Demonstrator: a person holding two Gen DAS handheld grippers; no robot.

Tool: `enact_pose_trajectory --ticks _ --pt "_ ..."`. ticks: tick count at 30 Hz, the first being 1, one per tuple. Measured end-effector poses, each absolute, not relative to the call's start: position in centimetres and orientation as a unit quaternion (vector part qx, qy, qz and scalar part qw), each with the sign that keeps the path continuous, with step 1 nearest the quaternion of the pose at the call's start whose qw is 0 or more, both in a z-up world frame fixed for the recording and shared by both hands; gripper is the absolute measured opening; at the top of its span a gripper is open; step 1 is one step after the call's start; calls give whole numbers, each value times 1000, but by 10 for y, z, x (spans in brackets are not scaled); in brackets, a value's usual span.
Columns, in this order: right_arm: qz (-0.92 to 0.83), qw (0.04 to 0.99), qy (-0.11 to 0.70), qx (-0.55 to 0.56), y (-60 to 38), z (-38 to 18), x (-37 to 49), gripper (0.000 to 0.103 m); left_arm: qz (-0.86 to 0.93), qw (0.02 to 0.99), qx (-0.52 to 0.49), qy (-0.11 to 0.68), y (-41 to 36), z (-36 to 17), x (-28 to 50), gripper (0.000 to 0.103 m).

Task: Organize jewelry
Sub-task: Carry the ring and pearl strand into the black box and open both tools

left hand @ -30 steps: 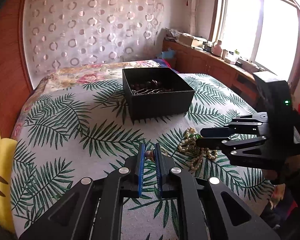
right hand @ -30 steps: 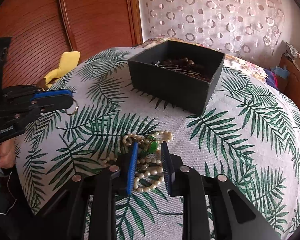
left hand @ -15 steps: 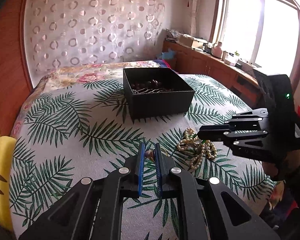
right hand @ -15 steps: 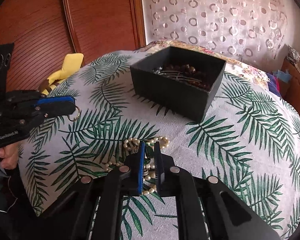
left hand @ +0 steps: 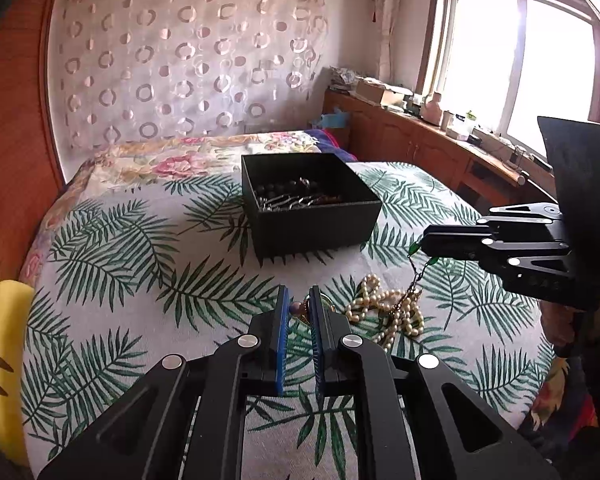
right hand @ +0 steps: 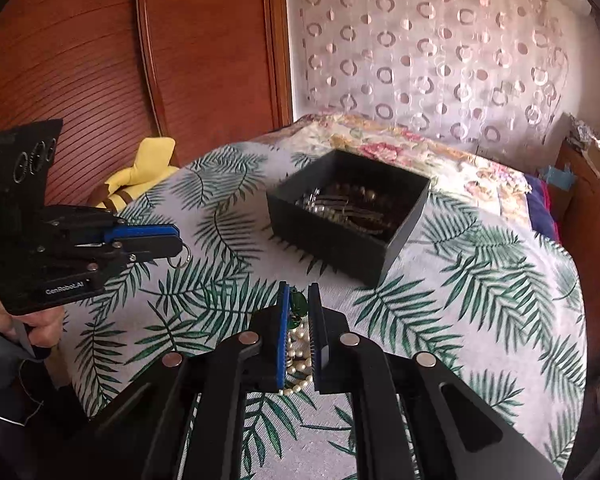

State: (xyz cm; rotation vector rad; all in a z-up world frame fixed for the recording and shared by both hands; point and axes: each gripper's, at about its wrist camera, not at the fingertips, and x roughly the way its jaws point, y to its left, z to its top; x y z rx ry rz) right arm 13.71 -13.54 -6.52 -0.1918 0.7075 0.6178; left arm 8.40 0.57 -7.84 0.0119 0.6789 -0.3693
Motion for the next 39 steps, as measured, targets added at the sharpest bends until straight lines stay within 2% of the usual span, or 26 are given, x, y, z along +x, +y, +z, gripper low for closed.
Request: enact_pose_trajectory --ticks 12,23,39 --pt "280 905 299 -112 -139 -23 148 10 -178 933 7 313 -2 -61 100 9" --pt "255 916 283 -128 -129 1 195 10 -176 938 12 298 -10 -45 118 9" --pt "224 902 346 -128 -111 -50 262 10 -166 937 24 308 -18 -46 150 9"
